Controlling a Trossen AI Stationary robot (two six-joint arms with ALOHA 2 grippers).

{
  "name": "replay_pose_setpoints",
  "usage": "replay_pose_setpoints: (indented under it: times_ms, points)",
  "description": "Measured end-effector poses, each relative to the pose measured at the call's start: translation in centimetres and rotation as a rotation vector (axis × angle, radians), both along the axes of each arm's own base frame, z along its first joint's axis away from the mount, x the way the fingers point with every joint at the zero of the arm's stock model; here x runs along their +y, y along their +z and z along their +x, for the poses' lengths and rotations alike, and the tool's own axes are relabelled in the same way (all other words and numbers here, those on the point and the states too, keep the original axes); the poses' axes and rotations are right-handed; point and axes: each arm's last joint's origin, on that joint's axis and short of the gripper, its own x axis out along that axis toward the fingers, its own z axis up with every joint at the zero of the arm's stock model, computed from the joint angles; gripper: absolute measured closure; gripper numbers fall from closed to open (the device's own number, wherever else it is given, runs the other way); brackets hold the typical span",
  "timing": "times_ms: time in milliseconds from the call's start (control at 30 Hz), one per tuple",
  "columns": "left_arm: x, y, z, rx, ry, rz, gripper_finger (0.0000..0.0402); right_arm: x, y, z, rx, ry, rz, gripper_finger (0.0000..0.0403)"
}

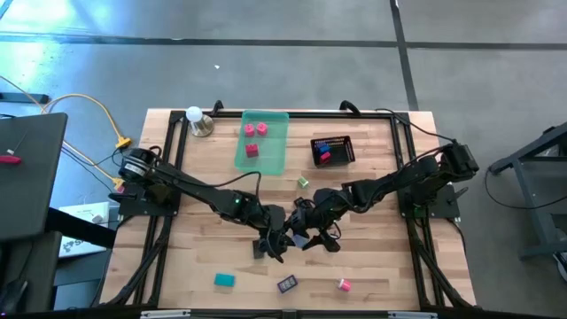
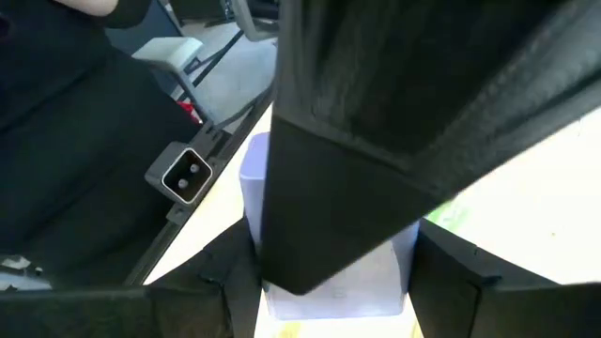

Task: Pick & Place Office items
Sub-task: Put the light purple charger adapter into the green bin

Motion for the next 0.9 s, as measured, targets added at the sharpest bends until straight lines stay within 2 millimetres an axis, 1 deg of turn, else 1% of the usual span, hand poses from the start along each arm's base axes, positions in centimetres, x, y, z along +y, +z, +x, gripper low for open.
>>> replay_pose_setpoints:
  times_ms: [200,300,367,600,667,800,900]
  points:
    - [-0.02,-0.01,0.05,-0.008,0.011,0.007,0.0240,0.00,-0.01,0.00,0.001,0.006,0.004,0.0209]
    - [0.01,-0.06,0.04,0.000,0.018,-0.010,0.0269,-0.04,-0.07,-0.02,0.006,-0.002,-0.003,0.0209]
    - [0.01,-0.07,0.03,0.004,0.026,-0.024,0.0276,-0.05,-0.09,-0.03,0.008,-0.004,-0.004,0.0209]
    - [-0.01,-0.15,-0.02,0.014,0.030,-0.023,0.0274,-0.11,-0.21,-0.07,0.020,-0.021,-0.018,0.0208]
    - [0.01,-0.22,-0.06,0.019,0.029,-0.011,0.0274,-0.16,-0.28,-0.07,0.025,-0.039,-0.030,0.0180]
    - [-0.03,-0.21,-0.09,0.021,0.024,-0.003,0.0275,-0.28,-0.46,-0.12,0.046,-0.068,-0.042,0.0084]
    - [-0.25,-0.26,-0.20,0.031,0.026,-0.014,0.0275,-0.41,-0.63,-0.21,0.063,-0.072,-0.057,0.0028]
